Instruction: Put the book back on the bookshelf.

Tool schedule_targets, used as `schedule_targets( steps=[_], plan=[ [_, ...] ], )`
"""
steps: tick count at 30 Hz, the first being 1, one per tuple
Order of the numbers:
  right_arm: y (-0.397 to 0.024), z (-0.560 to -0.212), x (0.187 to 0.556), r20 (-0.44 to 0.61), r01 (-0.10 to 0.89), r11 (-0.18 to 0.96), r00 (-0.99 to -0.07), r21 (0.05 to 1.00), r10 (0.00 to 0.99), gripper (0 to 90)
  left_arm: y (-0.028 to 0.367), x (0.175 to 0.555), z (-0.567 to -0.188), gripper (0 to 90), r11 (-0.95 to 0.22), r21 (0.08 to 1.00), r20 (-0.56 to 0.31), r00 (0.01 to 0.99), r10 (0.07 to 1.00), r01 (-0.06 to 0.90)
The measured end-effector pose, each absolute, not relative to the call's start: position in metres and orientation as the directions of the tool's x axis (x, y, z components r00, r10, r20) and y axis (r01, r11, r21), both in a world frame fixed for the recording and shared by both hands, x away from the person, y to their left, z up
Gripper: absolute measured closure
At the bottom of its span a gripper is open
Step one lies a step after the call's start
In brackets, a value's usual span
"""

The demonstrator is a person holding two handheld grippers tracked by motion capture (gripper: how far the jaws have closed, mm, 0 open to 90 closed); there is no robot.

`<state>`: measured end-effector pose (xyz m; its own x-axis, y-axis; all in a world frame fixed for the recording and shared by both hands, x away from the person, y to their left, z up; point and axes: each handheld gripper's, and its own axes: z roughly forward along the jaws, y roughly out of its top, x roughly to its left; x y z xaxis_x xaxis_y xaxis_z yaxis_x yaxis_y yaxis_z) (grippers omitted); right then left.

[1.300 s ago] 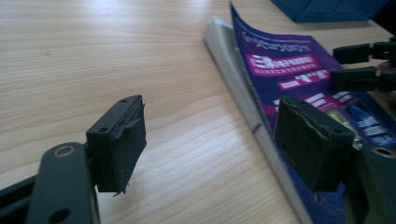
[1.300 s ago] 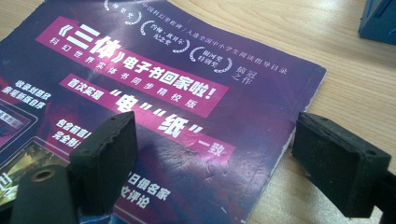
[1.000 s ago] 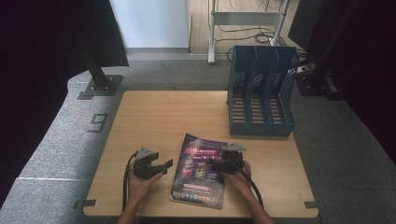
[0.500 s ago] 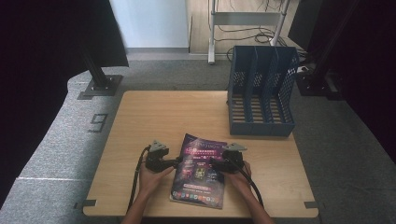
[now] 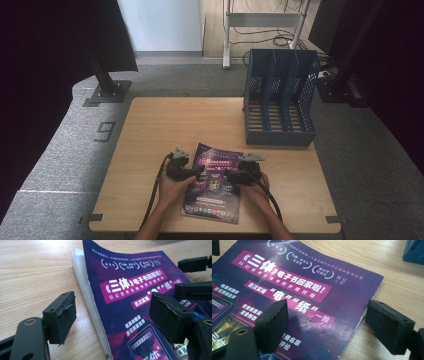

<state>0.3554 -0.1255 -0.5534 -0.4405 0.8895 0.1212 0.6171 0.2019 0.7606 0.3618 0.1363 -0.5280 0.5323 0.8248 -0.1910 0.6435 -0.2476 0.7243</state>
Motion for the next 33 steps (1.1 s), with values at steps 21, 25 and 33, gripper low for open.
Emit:
schedule_targets(
  steps=[21, 25, 33],
  plan=[
    [-0.125, -0.553, 0.355, 0.121, 0.618, 0.201, -0.439, 0.76, 0.89, 18.3, 0.128, 0.369, -0.542, 21.4, -0.283, 0.679, -0.187, 0.533, 0.825, 0.677],
    [-0.126, -0.553, 0.355, 0.122, 0.618, 0.2, -0.439, 0.76, 0.89, 18.3, 0.124, 0.368, -0.542, 22.1, -0.288, 0.681, -0.184, 0.539, 0.822, 0.673],
    [-0.125, -0.553, 0.355, 0.121, 0.617, 0.201, -0.439, 0.76, 0.891, 18.3, 0.117, 0.365, -0.54, 24.7, -0.304, 0.686, -0.143, 0.532, 0.835, 0.661]
  ],
)
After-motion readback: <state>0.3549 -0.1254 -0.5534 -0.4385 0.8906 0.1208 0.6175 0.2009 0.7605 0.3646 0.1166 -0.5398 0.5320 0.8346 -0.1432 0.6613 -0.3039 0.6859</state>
